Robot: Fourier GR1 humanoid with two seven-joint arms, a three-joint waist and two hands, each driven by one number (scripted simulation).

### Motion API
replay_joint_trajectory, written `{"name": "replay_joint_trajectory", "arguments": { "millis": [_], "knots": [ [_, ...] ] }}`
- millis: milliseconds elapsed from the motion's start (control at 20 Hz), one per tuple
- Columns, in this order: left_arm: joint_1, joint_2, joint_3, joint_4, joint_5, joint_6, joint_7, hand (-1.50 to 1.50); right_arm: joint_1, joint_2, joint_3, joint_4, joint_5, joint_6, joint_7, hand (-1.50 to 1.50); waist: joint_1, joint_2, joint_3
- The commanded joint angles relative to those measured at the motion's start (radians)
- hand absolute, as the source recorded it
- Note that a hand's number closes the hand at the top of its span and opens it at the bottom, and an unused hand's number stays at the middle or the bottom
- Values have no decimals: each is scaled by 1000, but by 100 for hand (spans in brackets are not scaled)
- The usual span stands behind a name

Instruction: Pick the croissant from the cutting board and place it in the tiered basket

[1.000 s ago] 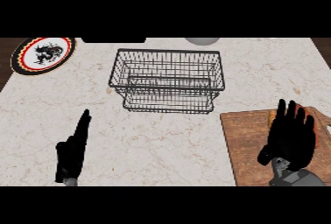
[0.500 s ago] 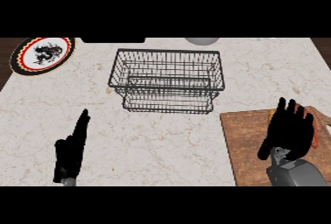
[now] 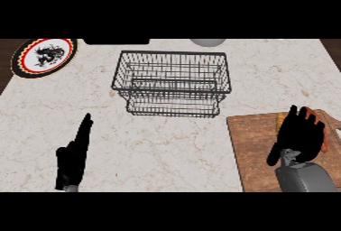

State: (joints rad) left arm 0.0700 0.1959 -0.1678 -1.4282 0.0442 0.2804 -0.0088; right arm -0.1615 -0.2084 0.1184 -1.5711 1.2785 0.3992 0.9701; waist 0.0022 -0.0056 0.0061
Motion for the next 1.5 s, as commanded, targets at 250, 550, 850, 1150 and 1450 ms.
{"name": "replay_joint_trajectory", "arguments": {
  "millis": [250, 550, 850, 1150, 1450],
  "knots": [
    [46, -47, -20, -11, -48, 19, 28, 0, 48, 26, -62, 68, 14, -51, -8, -150, -1, 5, -6],
    [36, -42, 11, 36, -33, -27, 0, 0, 7, -10, -110, 156, 20, -88, -83, 150, 1, 6, -6],
    [6, -42, 38, 56, -31, -40, 12, 0, -10, -20, -64, 183, 45, -110, -146, 150, 0, 6, -6],
    [41, -77, 7, 35, -63, -12, -3, 0, -68, -101, -41, 261, 110, -160, -219, 150, 5, 7, -6],
    [13, -45, 26, 10, -47, -38, 43, 0, -1, 5, 130, 79, -121, -107, -573, 150, 7, 6, -5]
  ]
}}
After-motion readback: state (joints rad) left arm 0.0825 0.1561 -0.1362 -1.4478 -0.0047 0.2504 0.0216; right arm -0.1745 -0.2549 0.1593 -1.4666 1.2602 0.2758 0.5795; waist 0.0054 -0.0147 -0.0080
